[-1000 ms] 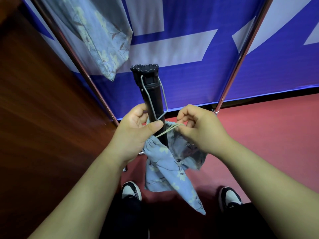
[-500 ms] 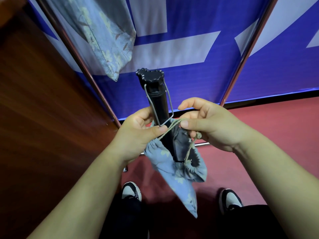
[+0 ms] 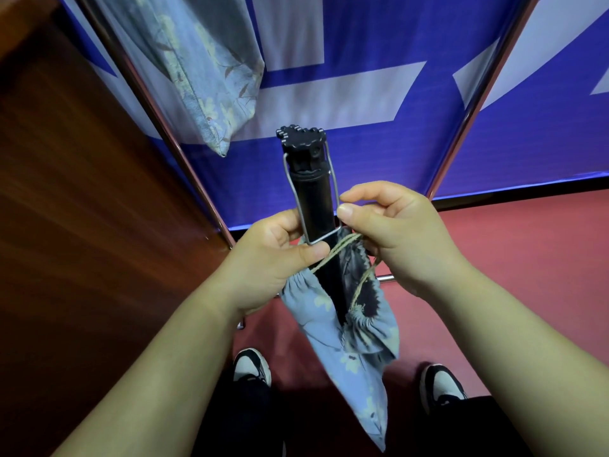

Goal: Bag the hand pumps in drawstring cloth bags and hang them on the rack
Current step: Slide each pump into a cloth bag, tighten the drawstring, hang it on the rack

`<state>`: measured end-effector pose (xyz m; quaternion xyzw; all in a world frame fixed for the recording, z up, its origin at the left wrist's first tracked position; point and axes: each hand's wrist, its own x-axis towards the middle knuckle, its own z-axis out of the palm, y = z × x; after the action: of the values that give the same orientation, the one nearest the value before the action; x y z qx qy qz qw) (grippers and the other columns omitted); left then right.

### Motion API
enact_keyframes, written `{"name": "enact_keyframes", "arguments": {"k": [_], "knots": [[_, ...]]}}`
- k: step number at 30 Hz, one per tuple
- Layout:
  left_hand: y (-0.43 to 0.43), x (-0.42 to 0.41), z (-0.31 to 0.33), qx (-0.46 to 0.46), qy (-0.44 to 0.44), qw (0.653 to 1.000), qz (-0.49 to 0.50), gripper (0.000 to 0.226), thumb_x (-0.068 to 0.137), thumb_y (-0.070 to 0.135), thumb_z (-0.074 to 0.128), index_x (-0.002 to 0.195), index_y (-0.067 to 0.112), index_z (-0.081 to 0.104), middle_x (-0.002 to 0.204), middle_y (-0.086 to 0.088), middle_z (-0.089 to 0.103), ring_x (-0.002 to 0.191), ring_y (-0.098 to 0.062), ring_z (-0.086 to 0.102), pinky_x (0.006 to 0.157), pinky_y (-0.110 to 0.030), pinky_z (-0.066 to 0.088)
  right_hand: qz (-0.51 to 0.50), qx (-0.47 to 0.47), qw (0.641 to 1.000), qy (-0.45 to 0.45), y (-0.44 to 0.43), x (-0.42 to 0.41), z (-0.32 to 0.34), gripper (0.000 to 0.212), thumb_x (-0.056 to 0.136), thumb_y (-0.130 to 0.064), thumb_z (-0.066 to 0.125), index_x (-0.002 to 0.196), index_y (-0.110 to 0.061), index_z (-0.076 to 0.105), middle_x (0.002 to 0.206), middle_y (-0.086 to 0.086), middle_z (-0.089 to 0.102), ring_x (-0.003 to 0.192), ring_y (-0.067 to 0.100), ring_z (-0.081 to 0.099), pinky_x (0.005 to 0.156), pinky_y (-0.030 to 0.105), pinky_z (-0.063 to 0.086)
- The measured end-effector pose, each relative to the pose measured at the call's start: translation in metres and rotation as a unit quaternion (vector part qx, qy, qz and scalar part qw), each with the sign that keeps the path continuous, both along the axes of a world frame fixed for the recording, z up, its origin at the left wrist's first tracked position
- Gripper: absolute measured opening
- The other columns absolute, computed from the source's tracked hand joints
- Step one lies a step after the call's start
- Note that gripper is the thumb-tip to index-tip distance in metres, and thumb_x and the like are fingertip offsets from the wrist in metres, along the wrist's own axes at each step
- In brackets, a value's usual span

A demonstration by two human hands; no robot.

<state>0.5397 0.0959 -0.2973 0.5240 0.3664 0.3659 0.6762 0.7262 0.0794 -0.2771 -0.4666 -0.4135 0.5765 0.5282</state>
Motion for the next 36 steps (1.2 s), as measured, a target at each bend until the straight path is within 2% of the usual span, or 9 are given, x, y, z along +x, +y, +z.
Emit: {"name": "enact_keyframes", "arguments": {"k": [4, 8, 13, 20, 24, 27, 31, 34, 36], "knots": [[0.001, -0.002, 0.0, 0.003, -0.007, 0.999, -0.035, 0.044, 0.074, 0.003, 0.079, 0.114, 0.022, 0.074, 0.117, -0.003, 0.075, 0.112, -0.021, 0.069, 0.097, -0.036, 0.054, -0.021, 0.016, 1.0, -0.005, -0.002, -0.002, 0.005, 0.009, 0.086, 0.0, 0.071, 0.083, -0.008, 0.069, 0.052, -0.003, 0.058, 0.039, 0.005, 0.047, 0.044, 0.013, 0.037], [0.0, 0.001, 0.002, 0.002, -0.032, 0.998, -0.049, 0.065, 0.065, 0.034, 0.095, 0.122, 0.014, 0.069, 0.123, -0.01, 0.071, 0.118, -0.028, 0.065, 0.102, -0.042, 0.051, -0.023, 0.007, 1.0, -0.006, -0.001, -0.003, 0.005, 0.01, 0.087, -0.001, 0.071, 0.081, -0.009, 0.069, 0.055, -0.001, 0.061, 0.042, 0.007, 0.05, 0.046, 0.016, 0.04], [-0.006, 0.015, -0.002, 0.03, 0.0, 0.996, 0.081, 0.031, 0.069, 0.029, 0.08, 0.099, 0.024, 0.079, 0.108, -0.009, 0.076, 0.106, -0.029, 0.069, 0.102, -0.052, 0.052, -0.002, -0.015, 1.0, -0.017, -0.001, -0.005, 0.0, 0.007, 0.09, -0.005, 0.069, 0.085, -0.008, 0.065, 0.055, 0.002, 0.06, 0.042, 0.009, 0.047, 0.045, 0.018, 0.039], [-0.002, 0.008, -0.004, 0.06, 0.001, 0.988, 0.144, 0.025, 0.072, 0.03, 0.074, 0.096, 0.022, 0.075, 0.101, -0.02, 0.073, 0.099, -0.038, 0.067, 0.095, -0.059, 0.053, 0.099, -0.02, 0.992, -0.074, 0.003, 0.008, -0.007, 0.019, 0.085, -0.017, 0.077, 0.086, -0.014, 0.059, 0.056, 0.002, 0.05, 0.045, 0.012, 0.035, 0.045, 0.023, 0.03], [-0.002, 0.007, 0.0, 0.057, -0.027, 0.988, 0.144, 0.062, 0.071, 0.024, 0.073, 0.13, 0.018, 0.056, 0.097, -0.005, 0.074, 0.092, -0.026, 0.068, 0.087, -0.044, 0.056, 0.221, -0.062, 0.972, -0.045, 0.005, 0.023, -0.009, 0.036, 0.064, -0.012, 0.086, 0.092, -0.016, 0.063, 0.068, 0.008, 0.062, 0.054, 0.014, 0.05, 0.052, 0.023, 0.04], [-0.002, 0.005, 0.001, 0.068, -0.026, 0.989, 0.13, 0.104, 0.077, 0.018, 0.073, 0.161, 0.037, 0.014, 0.098, -0.009, 0.075, 0.089, -0.027, 0.07, 0.088, -0.047, 0.057, 0.251, -0.061, 0.963, -0.076, 0.005, 0.029, -0.009, 0.04, 0.064, 0.001, 0.081, 0.095, -0.015, 0.061, 0.077, 0.009, 0.066, 0.062, 0.019, 0.055, 0.055, 0.027, 0.042], [-0.004, 0.002, 0.005, 0.099, -0.007, 0.987, 0.123, 0.11, 0.08, 0.024, 0.071, 0.15, 0.062, -0.005, 0.1, -0.009, 0.073, 0.094, -0.033, 0.068, 0.094, -0.055, 0.057, 0.195, -0.015, 0.974, -0.117, 0.006, 0.031, -0.003, 0.028, 0.077, 0.008, 0.078, 0.092, -0.009, 0.062, 0.078, 0.01, 0.07, 0.07, 0.026, 0.06, 0.063, 0.035, 0.047], [-0.004, 0.0, 0.008, 0.132, 0.047, 0.982, 0.128, 0.109, 0.085, 0.016, 0.069, 0.147, 0.064, -0.007, 0.107, -0.005, 0.071, 0.084, -0.027, 0.071, 0.081, -0.045, 0.061, 0.179, -0.001, 0.978, -0.104, 0.004, 0.031, -0.004, 0.021, 0.083, 0.006, 0.073, 0.094, -0.007, 0.061, 0.077, 0.009, 0.07, 0.069, 0.026, 0.059, 0.063, 0.032, 0.048], [-0.004, -0.003, 0.011, 0.148, 0.086, 0.977, 0.125, 0.108, 0.081, 0.023, 0.072, 0.14, 0.075, -0.003, 0.114, -0.001, 0.07, 0.065, -0.038, 0.065, 0.068, -0.052, 0.061, 0.165, 0.008, 0.982, -0.097, 0.005, 0.029, -0.006, 0.019, 0.084, 0.004, 0.073, 0.092, -0.01, 0.063, 0.076, 0.009, 0.069, 0.068, 0.024, 0.056, 0.06, 0.026, 0.048]]}}
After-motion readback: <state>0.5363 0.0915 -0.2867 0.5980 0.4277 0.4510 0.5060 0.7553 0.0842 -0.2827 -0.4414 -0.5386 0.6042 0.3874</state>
